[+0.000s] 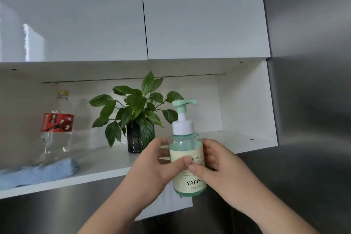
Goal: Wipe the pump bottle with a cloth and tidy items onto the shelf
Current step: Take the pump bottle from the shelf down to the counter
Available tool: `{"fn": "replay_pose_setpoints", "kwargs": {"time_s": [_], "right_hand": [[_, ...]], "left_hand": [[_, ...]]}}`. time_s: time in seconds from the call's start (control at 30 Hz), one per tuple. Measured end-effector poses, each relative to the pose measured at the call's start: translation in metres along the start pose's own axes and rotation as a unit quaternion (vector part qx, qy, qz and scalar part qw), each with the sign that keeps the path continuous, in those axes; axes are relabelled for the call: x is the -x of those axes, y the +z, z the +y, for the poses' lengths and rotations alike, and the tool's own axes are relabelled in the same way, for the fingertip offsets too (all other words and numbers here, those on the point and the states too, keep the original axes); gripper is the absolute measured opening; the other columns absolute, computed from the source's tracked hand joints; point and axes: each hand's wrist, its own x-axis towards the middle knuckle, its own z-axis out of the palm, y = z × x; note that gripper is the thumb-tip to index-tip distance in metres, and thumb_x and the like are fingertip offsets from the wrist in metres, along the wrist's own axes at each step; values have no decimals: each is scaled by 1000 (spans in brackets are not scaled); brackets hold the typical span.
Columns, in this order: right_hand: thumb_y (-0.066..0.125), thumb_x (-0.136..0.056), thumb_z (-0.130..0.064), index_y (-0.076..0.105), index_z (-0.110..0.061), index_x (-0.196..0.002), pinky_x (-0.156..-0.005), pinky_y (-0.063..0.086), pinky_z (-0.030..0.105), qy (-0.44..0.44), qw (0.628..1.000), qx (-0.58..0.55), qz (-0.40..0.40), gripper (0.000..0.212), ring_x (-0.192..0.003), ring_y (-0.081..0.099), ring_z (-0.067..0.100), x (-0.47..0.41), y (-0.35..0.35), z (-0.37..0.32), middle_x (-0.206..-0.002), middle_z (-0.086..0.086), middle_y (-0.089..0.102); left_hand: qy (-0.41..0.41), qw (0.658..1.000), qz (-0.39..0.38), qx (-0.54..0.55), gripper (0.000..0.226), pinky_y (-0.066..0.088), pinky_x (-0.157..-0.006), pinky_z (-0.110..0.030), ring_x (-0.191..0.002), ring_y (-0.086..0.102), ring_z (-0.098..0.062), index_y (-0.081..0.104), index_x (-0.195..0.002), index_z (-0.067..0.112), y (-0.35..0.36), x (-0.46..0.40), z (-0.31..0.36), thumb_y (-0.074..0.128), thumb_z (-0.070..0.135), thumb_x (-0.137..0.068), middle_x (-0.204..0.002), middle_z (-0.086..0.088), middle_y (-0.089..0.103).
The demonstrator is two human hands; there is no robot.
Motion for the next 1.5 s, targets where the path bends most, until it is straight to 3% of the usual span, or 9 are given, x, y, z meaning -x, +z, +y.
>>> {"fn": "replay_pose_setpoints", "kwargs": {"time_s": [0.3, 0.47, 0.6, 0.73, 0.87, 1.13, 1.33, 1.43, 1.5], "right_hand": [[72, -58, -58, 46, -58, -114, -105, 46, 33, 86, 994, 7, -63, 61, -116, 57, -7, 88, 97, 2, -122, -29, 62], [77, -58, -53, 45, -57, -113, -105, 45, 31, 137, 984, -11, -116, 65, -115, 57, -9, 139, 155, 10, -121, -26, 63], [78, -62, -46, 43, -52, -115, -102, 47, 26, 171, 972, -9, -163, 65, -111, 57, -12, 178, 197, 18, -119, -28, 64], [80, -66, -39, 36, -59, -112, -102, 42, 20, 194, 960, -5, -202, 67, -112, 57, -9, 217, 242, 30, -120, -32, 57], [80, -65, -42, 32, -63, -113, -103, 46, 27, 198, 950, 17, -240, 71, -114, 57, -7, 257, 290, 47, -129, -24, 54], [74, -69, -42, 32, -49, -124, -92, 52, 31, 222, 912, 24, -344, 69, -107, 62, 6, 321, 400, 75, -120, -14, 62], [73, -69, -34, 37, -41, -127, -94, 51, 36, 240, 882, -8, -405, 69, -111, 61, 8, 342, 495, 87, -117, -21, 54], [73, -76, -23, 36, -33, -131, -94, 46, 27, 227, 872, 2, -433, 67, -117, 57, 13, 345, 535, 90, -123, -11, 55], [72, -77, -22, 35, -34, -130, -94, 47, 31, 213, 871, 6, -443, 66, -118, 58, 17, 346, 561, 93, -130, -3, 56]], "left_hand": [[-68, 997, 7, 37, 65, 60, -82, -41, -91, 75, -20, 60, -108, 23, -41, 116, -66, 86, 38, -49, -99, -1, 77], [-122, 992, 26, 16, 67, 61, -79, -40, -83, 75, -20, 58, -103, 24, -62, 181, -118, 86, 35, -43, -91, 8, 77], [-172, 985, 25, 17, 69, 58, -68, -28, -80, 74, -13, 56, -102, 24, -79, 235, -150, 87, 33, -41, -89, 8, 76], [-217, 976, 26, 6, 71, 60, -77, -38, -87, 74, -21, 53, -107, 26, -91, 289, -181, 89, 30, -45, -93, 15, 74], [-260, 965, 41, -20, 65, 59, -79, -28, -89, 73, -6, 53, -107, 32, -103, 347, -206, 90, 15, -57, -97, 15, 74], [-342, 934, 91, -46, 63, 52, -92, -22, -105, 64, 0, 46, -111, 40, -133, 454, -266, 85, 29, -62, -109, 28, 65], [-415, 893, 166, -58, 68, 47, -104, -39, -117, 61, -7, 48, -118, 38, -173, 514, -318, 87, 36, -62, -118, 14, 67], [-441, 873, 197, -67, 70, 43, -100, -23, -119, 55, 3, 46, -114, 49, -193, 533, -341, 87, 39, -59, -119, 34, 59], [-445, 867, 210, -78, 67, 39, -91, -12, -115, 51, 16, 45, -112, 50, -206, 543, -355, 88, 35, -62, -116, 34, 59]]}}
